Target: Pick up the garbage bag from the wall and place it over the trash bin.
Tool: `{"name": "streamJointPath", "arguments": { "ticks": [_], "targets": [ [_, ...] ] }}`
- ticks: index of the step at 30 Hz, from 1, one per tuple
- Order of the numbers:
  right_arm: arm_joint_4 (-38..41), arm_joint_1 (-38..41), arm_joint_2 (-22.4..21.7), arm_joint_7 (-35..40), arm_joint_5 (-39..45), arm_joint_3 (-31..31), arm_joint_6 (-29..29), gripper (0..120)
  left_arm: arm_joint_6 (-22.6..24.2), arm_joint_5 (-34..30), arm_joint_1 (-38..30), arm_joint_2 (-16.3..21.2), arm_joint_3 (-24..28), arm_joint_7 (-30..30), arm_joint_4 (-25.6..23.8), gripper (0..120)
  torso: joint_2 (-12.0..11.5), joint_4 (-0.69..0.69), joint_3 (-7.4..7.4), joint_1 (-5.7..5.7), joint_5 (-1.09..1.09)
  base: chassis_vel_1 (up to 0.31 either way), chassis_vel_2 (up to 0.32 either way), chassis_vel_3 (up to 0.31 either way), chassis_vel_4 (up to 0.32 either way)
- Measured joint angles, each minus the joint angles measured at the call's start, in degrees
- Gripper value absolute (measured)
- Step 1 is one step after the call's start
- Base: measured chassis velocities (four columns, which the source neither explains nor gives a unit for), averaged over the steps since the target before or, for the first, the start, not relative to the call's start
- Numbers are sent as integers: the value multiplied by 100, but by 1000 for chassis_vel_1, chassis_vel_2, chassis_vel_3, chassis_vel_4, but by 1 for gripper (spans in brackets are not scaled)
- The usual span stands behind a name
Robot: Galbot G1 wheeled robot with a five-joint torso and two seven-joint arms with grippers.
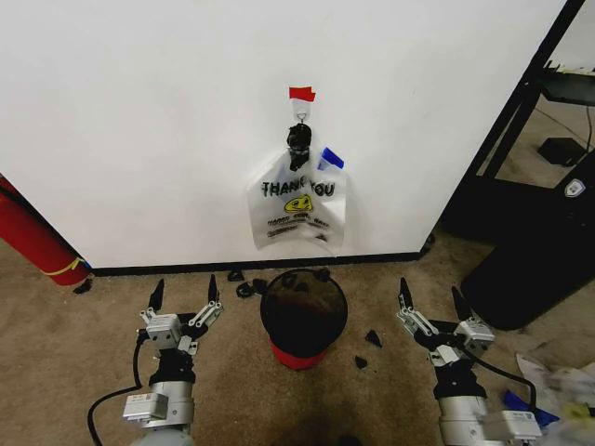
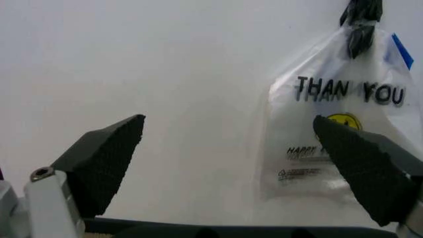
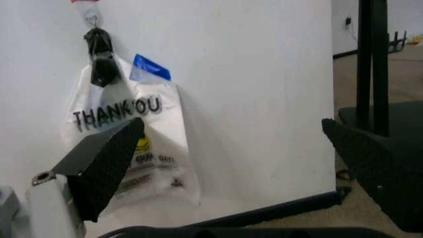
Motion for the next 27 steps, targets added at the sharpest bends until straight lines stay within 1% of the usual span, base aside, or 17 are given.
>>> {"name": "streamJointPath", "arguments": {
  "ticks": [14,17,19,21,22,24,25,27],
  "targets": [
    [-95,73,-103,-70,-17,5,-19,100,-18,32,-5,2,21,-13,11,100,0,0,0,0,0,0,0,0,0],
    [-161,125,-183,-132,145,-25,-44,100,-19,30,-6,7,23,-16,11,100,0,-1,0,0,0,0,0,0,0],
    [-279,290,-345,-231,596,-66,-143,100,-20,24,-4,24,27,-19,22,100,0,-2,0,0,0,0,0,0,0],
    [-593,703,-634,-372,1511,-128,-354,100,-52,24,26,42,34,-30,44,100,0,-3,0,0,0,0,0,0,0],
    [-593,703,-634,-372,1511,-128,-354,100,-52,24,26,42,34,-30,44,100,0,-3,0,0,0,0,0,0,0],
    [-910,1250,-856,-492,2442,-119,-592,100,-50,18,15,93,92,-40,90,100,1,7,0,0,4,0,0,0,0],
    [-1015,1426,-918,-567,2826,-66,-713,100,-25,3,-65,141,141,-40,155,100,1,6,0,0,3,0,0,0,0],
    [-1145,1648,-989,-656,3258,-21,-864,100,-9,-2,-143,194,174,-40,234,100,1,-7,0,0,-1,0,0,0,0]
  ]
}}
